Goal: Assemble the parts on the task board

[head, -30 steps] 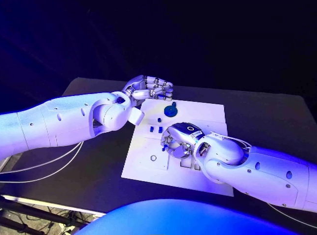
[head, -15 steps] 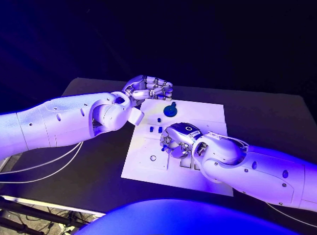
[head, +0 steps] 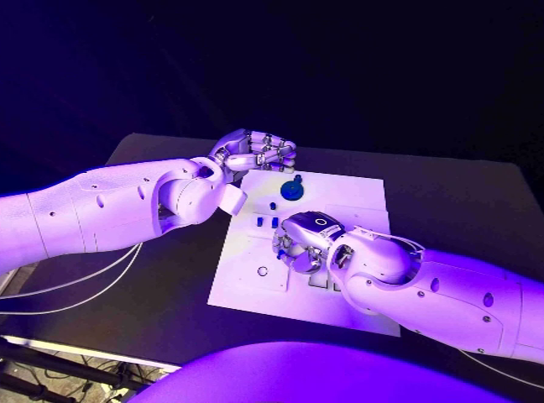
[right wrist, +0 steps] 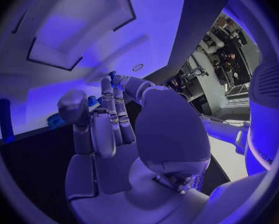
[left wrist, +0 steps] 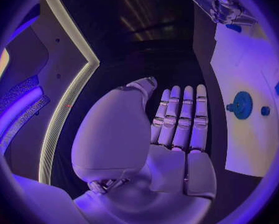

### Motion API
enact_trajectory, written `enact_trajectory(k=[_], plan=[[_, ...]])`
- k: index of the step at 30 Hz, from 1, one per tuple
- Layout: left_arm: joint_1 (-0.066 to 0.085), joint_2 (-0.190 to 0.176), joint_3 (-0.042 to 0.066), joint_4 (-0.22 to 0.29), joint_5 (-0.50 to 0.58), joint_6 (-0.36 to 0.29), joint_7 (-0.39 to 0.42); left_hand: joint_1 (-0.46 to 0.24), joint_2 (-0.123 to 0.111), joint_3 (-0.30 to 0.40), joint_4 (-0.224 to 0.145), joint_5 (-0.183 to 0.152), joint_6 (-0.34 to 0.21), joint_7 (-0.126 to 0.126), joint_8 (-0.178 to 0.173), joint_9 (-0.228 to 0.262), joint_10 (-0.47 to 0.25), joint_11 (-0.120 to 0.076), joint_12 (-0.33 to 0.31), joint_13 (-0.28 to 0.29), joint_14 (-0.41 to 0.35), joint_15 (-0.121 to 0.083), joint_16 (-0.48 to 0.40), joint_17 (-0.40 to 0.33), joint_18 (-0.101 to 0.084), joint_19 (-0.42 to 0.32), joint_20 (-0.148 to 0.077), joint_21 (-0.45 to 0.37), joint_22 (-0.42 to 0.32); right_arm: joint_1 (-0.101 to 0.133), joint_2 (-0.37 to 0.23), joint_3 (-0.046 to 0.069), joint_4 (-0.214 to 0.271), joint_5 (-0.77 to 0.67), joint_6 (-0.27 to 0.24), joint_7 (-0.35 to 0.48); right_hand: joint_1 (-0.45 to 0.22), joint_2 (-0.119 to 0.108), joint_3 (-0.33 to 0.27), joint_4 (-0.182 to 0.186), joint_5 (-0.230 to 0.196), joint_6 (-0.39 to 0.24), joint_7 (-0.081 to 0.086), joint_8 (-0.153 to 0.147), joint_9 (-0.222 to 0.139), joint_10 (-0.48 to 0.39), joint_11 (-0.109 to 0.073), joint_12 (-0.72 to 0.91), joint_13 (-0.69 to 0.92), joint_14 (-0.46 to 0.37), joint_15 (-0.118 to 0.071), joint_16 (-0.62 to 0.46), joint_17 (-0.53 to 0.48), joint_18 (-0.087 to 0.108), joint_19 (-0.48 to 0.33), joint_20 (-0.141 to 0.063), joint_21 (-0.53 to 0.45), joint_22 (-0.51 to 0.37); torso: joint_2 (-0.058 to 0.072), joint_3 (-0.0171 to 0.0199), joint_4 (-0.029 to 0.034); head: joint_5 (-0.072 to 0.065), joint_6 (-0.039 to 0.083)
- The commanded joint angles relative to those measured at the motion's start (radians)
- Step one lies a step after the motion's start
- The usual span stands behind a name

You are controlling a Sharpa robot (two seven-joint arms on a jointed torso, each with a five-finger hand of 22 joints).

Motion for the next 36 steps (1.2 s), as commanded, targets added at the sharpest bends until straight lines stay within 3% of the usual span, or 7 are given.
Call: enact_trajectory(k=[1,11,14,17,24,32,36], plan=[[0.001,0.001,0.001,0.002,-0.002,0.01,0.004,-0.002,0.009,0.007,0.002,0.005,0.003,0.007,-0.005,-0.001,-0.002,0.006,-0.004,-0.001,0.007,-0.003,-0.006,-0.001,0.014,0.006,-0.001,-0.006,-0.003,-0.006,0.001,-0.006,0.003,-0.003,0.047,0.007,-0.027,-0.009,-0.008,0.002,0.0,-0.016,0.006,-0.005,0.002,-0.01,-0.005,-0.006,-0.002,0.039,0.001,0.002,-0.001,-0.01,-0.012,0.001,-0.01,-0.004,0.0,0.0002,-0.001,0.0,0.0],[0.001,0.0,0.001,0.002,-0.002,0.01,0.002,-0.002,0.009,0.007,0.002,0.005,0.003,0.007,-0.005,-0.001,-0.002,0.006,-0.004,-0.001,0.007,-0.003,-0.006,-0.001,0.014,0.006,-0.001,-0.006,-0.003,-0.006,-0.002,-0.007,0.005,0.002,0.029,0.008,-0.034,-0.014,-0.015,0.004,-0.001,-0.029,0.01,-0.01,0.003,-0.022,-0.001,-0.006,-0.003,0.039,0.005,0.004,0.0,-0.009,-0.015,0.005,-0.015,-0.007,0.0,0.0004,-0.0004,-0.002,0.0],[0.001,0.0,0.001,0.002,-0.002,0.012,0.001,-0.002,0.009,0.007,0.002,0.005,0.003,0.007,-0.005,-0.001,-0.002,0.006,-0.004,-0.001,0.007,-0.003,-0.006,-0.001,0.014,0.006,-0.001,-0.006,-0.003,-0.006,-0.002,-0.007,0.001,0.007,0.022,0.005,-0.041,-0.022,-0.015,0.008,0.001,-0.053,0.02,-0.024,-0.001,-0.058,0.01,-0.008,-0.01,0.037,0.014,0.003,-0.005,-0.007,-0.023,0.011,-0.027,-0.017,0.0,0.0001,-0.0009,-0.002,0.0],[0.001,0.0,0.001,0.002,-0.002,0.013,-0.001,-0.003,0.009,0.007,0.002,0.005,0.003,0.007,-0.005,-0.002,-0.002,0.005,-0.004,-0.001,0.007,-0.003,-0.007,-0.001,0.014,0.006,-0.001,-0.007,-0.004,-0.005,-0.003,-0.007,-0.001,0.013,0.012,0.002,-0.049,-0.048,-0.013,0.012,0.001,-0.114,0.038,-0.062,-0.014,-0.163,0.034,-0.006,-0.024,0.021,0.034,-0.02,-0.061,0.007,-0.066,0.028,-0.09,-0.083,0.0,0.0,-0.001,-0.003,0.0],[0.001,0.0,0.001,0.001,-0.002,0.016,-0.003,-0.003,0.01,0.007,0.003,0.005,0.003,0.007,-0.005,-0.002,-0.002,0.006,-0.004,-0.001,0.007,-0.003,-0.008,-0.001,0.014,0.006,-0.001,-0.007,-0.004,-0.005,-0.006,-0.007,0.005,0.019,-0.013,-0.003,-0.038,-0.066,-0.036,0.008,-0.001,-0.158,0.038,-0.09,-0.024,-0.254,0.044,0.005,-0.021,-0.009,0.043,-0.059,-0.147,0.027,-0.129,0.04,-0.181,-0.172,0.0,0.0002,-0.0003,-0.004,0.0],[0.001,-0.002,0.0,0.0,-0.002,0.015,-0.003,-0.005,0.01,0.007,0.003,0.005,0.003,0.007,-0.005,-0.002,-0.002,0.006,-0.004,-0.001,0.007,-0.003,-0.009,-0.001,0.014,0.007,-0.001,-0.008,-0.005,-0.001,-0.046,-0.006,0.049,0.017,-0.048,-0.02,-0.028,-0.073,-0.057,0.003,0.0,-0.164,0.037,-0.095,-0.026,-0.276,0.045,0.015,-0.018,-0.014,0.044,-0.062,-0.159,0.03,-0.137,0.042,-0.196,-0.183,0.0,0.0,-0.0003,-0.005,0.0],[0.001,-0.003,0.0,0.0,-0.002,0.016,-0.003,-0.005,0.01,0.007,0.003,0.005,0.003,0.007,-0.005,-0.002,-0.002,0.006,-0.004,-0.001,0.007,-0.003,-0.009,-0.001,0.014,0.007,-0.001,-0.008,-0.005,0.017,-0.096,-0.003,0.087,0.019,-0.061,-0.028,-0.025,-0.074,-0.061,0.002,0.0,-0.161,0.037,-0.094,-0.025,-0.277,0.045,0.019,-0.018,-0.013,0.044,-0.061,-0.157,0.03,-0.136,0.042,-0.196,-0.182,-0.001,-0.0009,-0.001,-0.007,0.001]])
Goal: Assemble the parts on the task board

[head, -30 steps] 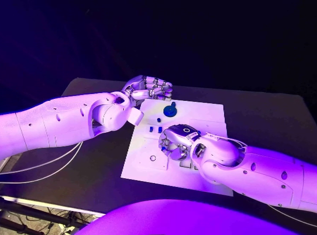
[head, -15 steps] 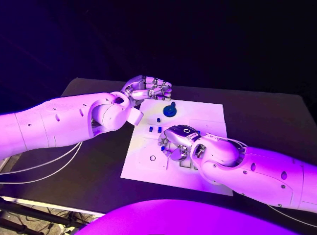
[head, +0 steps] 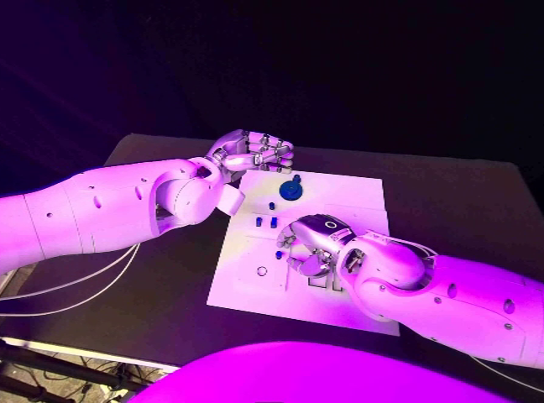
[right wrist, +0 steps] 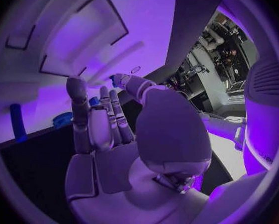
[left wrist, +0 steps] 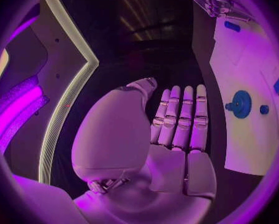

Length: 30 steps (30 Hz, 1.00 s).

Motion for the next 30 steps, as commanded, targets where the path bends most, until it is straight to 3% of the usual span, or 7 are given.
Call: enact_trajectory(k=[1,8,13,17,20,26,30], plan=[[0.001,0.0,0.0,0.001,-0.002,0.015,0.004,-0.001,0.006,0.005,0.001,0.005,0.003,0.007,-0.005,-0.001,-0.002,0.006,-0.004,-0.001,0.007,-0.003,-0.005,-0.001,0.014,0.007,-0.001,-0.004,-0.001,0.014,-0.032,0.004,0.026,0.002,-0.032,-0.018,0.008,-0.008,-0.009,0.001,-0.004,-0.002,-0.003,-0.003,-0.001,-0.007,0.0,0.007,0.002,-0.001,0.004,-0.001,0.004,0.013,-0.003,0.001,-0.004,0.003,-0.001,-0.001,-0.001,-0.003,0.002],[0.001,0.0,0.0,0.001,-0.001,0.015,0.008,-0.004,0.008,0.005,0.002,0.005,0.003,0.007,-0.006,-0.002,-0.002,0.006,-0.003,0.0,0.008,-0.002,-0.006,-0.001,0.014,0.008,-0.001,-0.006,-0.003,0.081,-0.167,0.021,0.095,0.092,-0.001,-0.008,0.004,-0.009,-0.033,0.01,-0.004,0.007,-0.003,-0.003,-0.001,0.0,-0.003,0.035,0.005,0.017,0.002,0.021,0.042,0.006,0.025,-0.001,0.023,0.037,-0.003,-0.0019,-0.0025,-0.022,0.014],[0.0,0.0,-0.001,-0.001,-0.001,0.015,0.01,-0.004,0.008,0.005,0.002,0.005,0.003,0.007,-0.006,-0.002,-0.002,0.006,-0.003,0.0,0.008,-0.002,-0.006,-0.001,0.014,0.008,-0.001,-0.006,-0.003,0.118,-0.232,0.028,0.098,0.139,0.046,0.002,0.001,-0.019,-0.113,0.025,-0.002,-0.014,-0.012,-0.018,-0.007,-0.035,-0.004,0.052,0.002,0.029,0.003,0.047,0.088,0.002,0.043,0.0,0.029,0.051,-0.002,0.0001,-0.0015,-0.028,0.02],[0.0,0.001,-0.002,-0.002,-0.001,0.016,0.011,-0.004,0.008,0.005,0.002,0.005,0.003,0.007,-0.006,-0.002,-0.003,0.006,-0.003,0.0,0.008,-0.002,-0.006,-0.001,0.014,0.008,-0.001,-0.007,-0.003,0.129,-0.248,0.03,0.074,0.154,0.08,0.009,0.082,0.029,-0.344,0.067,0.006,-0.032,-0.025,-0.038,-0.015,-0.09,0.003,0.104,0.004,0.023,0.009,0.053,0.087,0.003,0.047,0.006,0.001,0.038,-0.002,0.0006,-0.0016,-0.028,0.024],[0.0,0.001,-0.002,-0.002,-0.001,0.017,0.011,-0.004,0.008,0.005,0.002,0.005,0.003,0.007,-0.006,-0.002,-0.003,0.006,-0.003,0.0,0.008,-0.002,-0.006,-0.001,0.014,0.008,-0.001,-0.007,-0.003,0.131,-0.245,0.03,0.048,0.154,0.101,0.014,0.129,0.046,-0.433,0.108,0.008,-0.038,-0.03,-0.045,-0.018,-0.118,0.006,0.133,0.004,0.02,0.012,0.056,0.084,0.004,0.048,0.009,-0.011,0.034,0.0,0.0016,-0.0016,-0.028,0.026],[0.0,0.001,-0.003,-0.003,-0.001,0.018,0.01,-0.004,0.008,0.005,0.002,0.005,0.003,0.007,-0.006,-0.002,-0.003,0.006,-0.003,0.0,0.008,-0.002,-0.006,-0.001,0.014,0.008,-0.001,-0.007,-0.003,0.128,-0.229,0.029,0.013,0.149,0.134,0.019,0.193,0.048,-0.503,0.185,0.009,-0.046,-0.033,-0.054,-0.022,-0.154,0.009,0.176,0.004,0.015,0.015,0.057,0.075,0.005,0.049,0.011,-0.025,0.031,0.0,0.0019,0.0004,-0.026,0.026],[0.0,0.001,-0.003,-0.005,-0.001,0.018,0.01,-0.005,0.008,0.005,0.001,0.005,0.003,0.007,-0.006,-0.002,-0.003,0.006,-0.003,0.0,0.008,-0.002,-0.007,-0.001,0.014,0.008,-0.001,-0.008,-0.004,0.122,-0.213,0.028,-0.004,0.135,0.148,0.02,0.209,0.055,-0.502,0.201,0.008,-0.039,-0.029,-0.051,-0.02,-0.148,0.006,0.193,0.006,0.018,0.012,0.06,0.08,0.004,0.054,0.01,-0.021,0.037,0.0,0.0009,-0.0003,-0.026,0.025]])
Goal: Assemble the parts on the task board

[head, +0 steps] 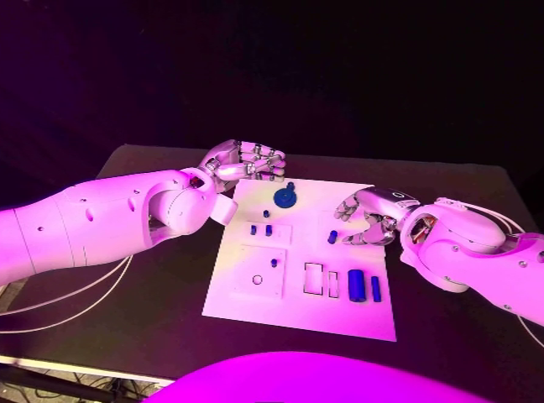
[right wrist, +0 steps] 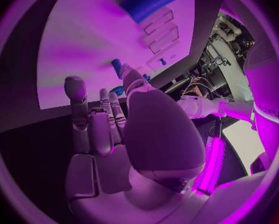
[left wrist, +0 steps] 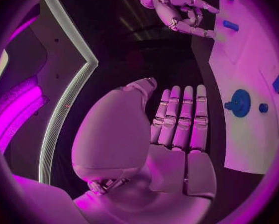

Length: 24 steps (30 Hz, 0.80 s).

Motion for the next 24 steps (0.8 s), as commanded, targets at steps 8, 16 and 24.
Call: enact_trajectory(k=[8,16,24], plan=[[0.001,0.002,0.0,0.0,-0.001,0.017,0.009,-0.005,0.008,0.005,0.002,0.005,0.003,0.007,-0.006,-0.001,-0.003,0.006,-0.003,0.0,0.005,0.001,-0.003,-0.001,0.014,0.008,-0.001,-0.004,-0.001,-0.016,0.043,-0.003,-0.034,-0.02,0.041,0.02,0.037,0.017,0.04,0.032,0.001,0.033,0.018,0.01,0.001,0.039,-0.016,0.048,0.001,0.018,-0.006,0.009,0.009,-0.003,0.039,-0.01,0.035,0.044,-0.001,-0.0011,0.0,0.0,-0.002],[0.0,0.003,0.0,-0.001,-0.001,0.018,0.009,-0.005,0.008,0.005,0.002,0.005,0.003,0.007,-0.006,-0.001,-0.003,0.006,-0.003,0.0,0.005,0.001,-0.003,-0.001,0.014,0.008,-0.001,-0.004,-0.001,-0.025,0.065,-0.004,-0.046,-0.019,0.028,0.028,0.042,0.003,0.155,0.071,0.002,0.088,0.021,0.021,-0.006,0.12,-0.025,0.058,-0.007,0.029,-0.016,0.022,0.038,-0.012,0.066,-0.019,0.075,0.094,0.0,-0.0011,-0.0002,-0.002,-0.002],[0.0,0.002,0.0,-0.001,-0.001,0.018,0.008,-0.005,0.008,0.005,0.002,0.005,0.003,0.007,-0.006,-0.001,-0.003,0.006,-0.003,0.0,0.005,0.001,-0.003,-0.001,0.014,0.008,-0.001,-0.004,-0.001,-0.028,0.072,-0.004,-0.053,-0.021,0.028,0.025,0.037,-0.022,0.284,0.089,0.0,0.133,0.013,0.035,-0.004,0.207,-0.039,0.035,-0.007,0.033,-0.027,0.03,0.053,-0.017,0.078,-0.029,0.102,0.13,-0.001,-0.001,-0.0009,-0.002,-0.002]])
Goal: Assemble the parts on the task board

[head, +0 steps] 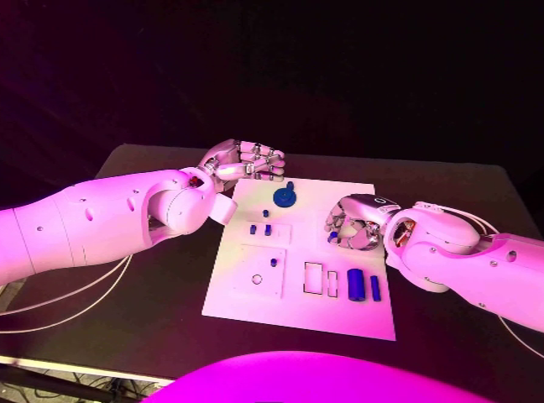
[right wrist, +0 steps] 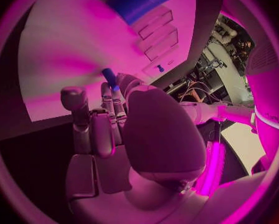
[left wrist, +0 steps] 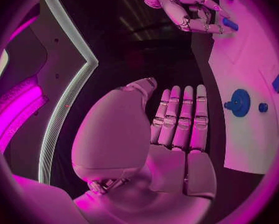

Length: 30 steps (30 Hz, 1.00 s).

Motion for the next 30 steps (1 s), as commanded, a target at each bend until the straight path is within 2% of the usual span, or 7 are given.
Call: enact_trajectory(k=[1,12,18,24,30], plan=[[0.001,0.001,0.0,0.002,-0.001,0.016,0.008,-0.005,0.008,0.005,0.002,0.005,0.003,0.007,-0.006,-0.001,-0.003,0.006,-0.003,0.0,0.005,0.001,-0.003,-0.001,0.014,0.008,-0.001,-0.004,-0.001,-0.002,0.004,0.0,-0.003,-0.016,0.005,0.01,-0.002,-0.016,0.034,0.001,0.0,0.014,-0.001,0.008,0.003,0.021,-0.006,-0.01,0.003,0.031,-0.008,0.006,0.002,-0.017,0.006,-0.005,0.005,0.007,0.0,0.0003,-0.0005,0.0,0.0],[0.001,0.0,0.0,0.002,-0.001,0.017,0.005,-0.005,0.008,0.005,0.002,0.005,0.003,0.007,-0.006,-0.001,-0.003,0.006,-0.003,0.0,0.005,0.001,-0.003,-0.001,0.014,0.008,-0.001,-0.004,-0.001,-0.009,0.016,-0.002,-0.015,-0.039,0.001,0.002,-0.012,-0.021,0.091,-0.017,-0.002,0.032,-0.005,0.022,0.011,0.045,-0.01,-0.026,0.004,0.032,-0.011,0.008,0.008,-0.018,0.007,-0.009,0.012,0.02,0.0,0.0004,0.0,0.0,-0.001],[0.001,-0.001,0.0,0.002,-0.001,0.017,0.003,-0.008,0.009,0.005,0.001,0.005,0.004,0.006,-0.006,-0.002,-0.003,0.005,-0.003,0.0,0.007,0.001,-0.006,-0.001,0.014,0.011,-0.001,-0.007,-0.005,-0.013,0.019,-0.003,-0.014,-0.061,-0.017,-0.005,-0.008,-0.002,0.188,-0.076,-0.001,0.061,-0.011,0.048,0.028,0.096,-0.021,-0.03,0.01,0.033,-0.022,0.01,0.013,-0.02,0.01,-0.019,0.034,0.048,0.0,-0.0002,-0.0003,0.0,-0.002],[0.001,-0.001,0.0,0.002,-0.001,0.017,0.003,-0.008,0.009,0.005,0.001,0.005,0.004,0.006,-0.006,-0.002,-0.003,0.005,-0.003,0.0,0.007,0.001,-0.006,-0.001,0.014,0.011,-0.001,-0.007,-0.005,-0.014,0.014,-0.003,-0.003,-0.08,-0.048,-0.003,-0.042,-0.002,0.266,-0.133,-0.002,0.078,-0.019,0.072,0.047,0.144,-0.031,-0.034,0.018,0.036,-0.031,0.015,0.025,-0.025,0.015,-0.028,0.065,0.085,-0.001,-0.0009,-0.0002,-0.002,-0.002],[0.001,-0.001,0.0,0.003,-0.001,0.017,0.003,-0.009,0.01,0.005,0.001,0.005,0.004,0.006,-0.007,-0.003,-0.003,0.005,-0.003,0.0,0.007,0.001,-0.007,-0.001,0.014,0.012,-0.001,-0.008,-0.005,-0.012,-0.003,-0.002,0.028,-0.094,-0.08,-0.001,-0.071,-0.006,0.306,-0.167,-0.004,0.087,-0.025,0.088,0.06,0.17,-0.037,-0.036,0.024,0.038,-0.037,0.017,0.031,-0.027,0.017,-0.034,0.081,0.106,-0.002,-0.0014,-0.0005,-0.003,-0.001]])
